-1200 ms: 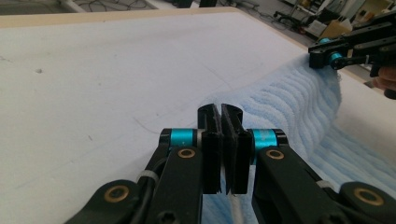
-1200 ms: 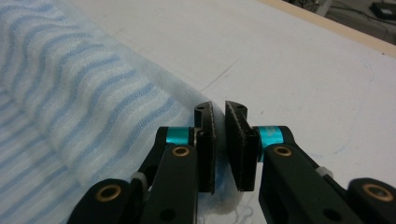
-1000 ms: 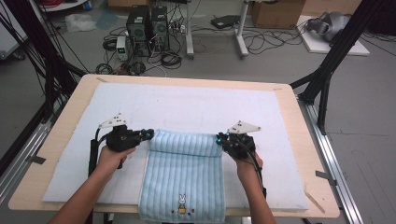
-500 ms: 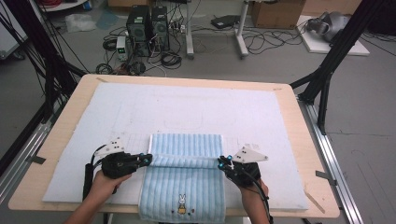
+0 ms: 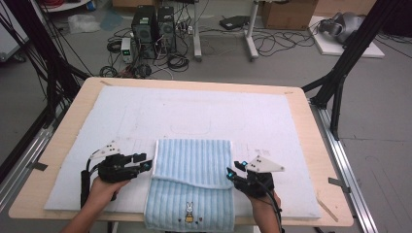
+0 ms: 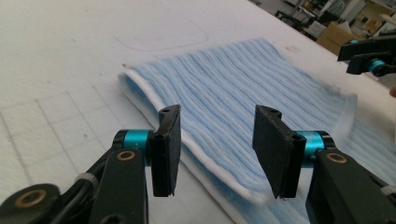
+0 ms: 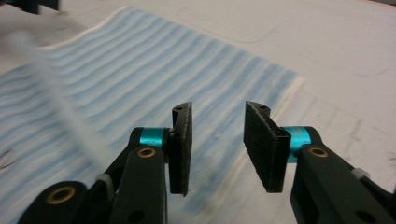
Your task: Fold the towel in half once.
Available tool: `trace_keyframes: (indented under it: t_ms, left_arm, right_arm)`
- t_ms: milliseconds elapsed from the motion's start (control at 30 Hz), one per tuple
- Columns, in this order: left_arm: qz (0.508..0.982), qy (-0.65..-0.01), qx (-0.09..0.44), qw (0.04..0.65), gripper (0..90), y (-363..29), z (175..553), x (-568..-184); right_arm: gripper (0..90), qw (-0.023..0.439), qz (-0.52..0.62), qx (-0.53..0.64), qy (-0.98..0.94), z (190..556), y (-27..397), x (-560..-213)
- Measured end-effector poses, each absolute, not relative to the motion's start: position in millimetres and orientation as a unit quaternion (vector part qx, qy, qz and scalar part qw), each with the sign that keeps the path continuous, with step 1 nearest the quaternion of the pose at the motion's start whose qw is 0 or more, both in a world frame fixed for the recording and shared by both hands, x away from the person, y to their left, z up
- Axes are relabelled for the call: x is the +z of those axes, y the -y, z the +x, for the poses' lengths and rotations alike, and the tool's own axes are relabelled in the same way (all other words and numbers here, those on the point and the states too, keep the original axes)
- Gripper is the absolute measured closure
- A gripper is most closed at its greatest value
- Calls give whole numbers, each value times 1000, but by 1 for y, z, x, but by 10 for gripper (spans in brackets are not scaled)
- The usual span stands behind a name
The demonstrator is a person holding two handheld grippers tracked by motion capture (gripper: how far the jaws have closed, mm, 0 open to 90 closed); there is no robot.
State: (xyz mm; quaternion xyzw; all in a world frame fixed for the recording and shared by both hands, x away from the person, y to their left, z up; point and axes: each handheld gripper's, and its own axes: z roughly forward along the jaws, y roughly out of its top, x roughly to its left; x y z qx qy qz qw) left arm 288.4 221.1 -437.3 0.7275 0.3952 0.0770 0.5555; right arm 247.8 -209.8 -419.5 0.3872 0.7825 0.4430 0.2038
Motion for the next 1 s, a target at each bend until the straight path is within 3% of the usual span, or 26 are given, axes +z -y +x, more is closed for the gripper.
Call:
trace_keyframes:
  t_ms: [467, 600, 733, 1000]
  left_arm:
    - [725, -456, 99, 506, 477, -207, 331, -448]
    - [736, -462, 97, 485, 433, -202, 341, -452]
    - [746, -446, 100, 484, 388, -195, 349, -450]
    - [784, -422, 119, 440, 345, -185, 358, -452]
  right_arm:
    - [575, 224, 411, 388, -794, 294, 195, -438]
    - [432, 240, 437, 368, -785, 304, 197, -440]
    - [372, 251, 435, 354, -789, 313, 194, -440]
    - [199, 223, 425, 354, -802, 329, 189, -440]
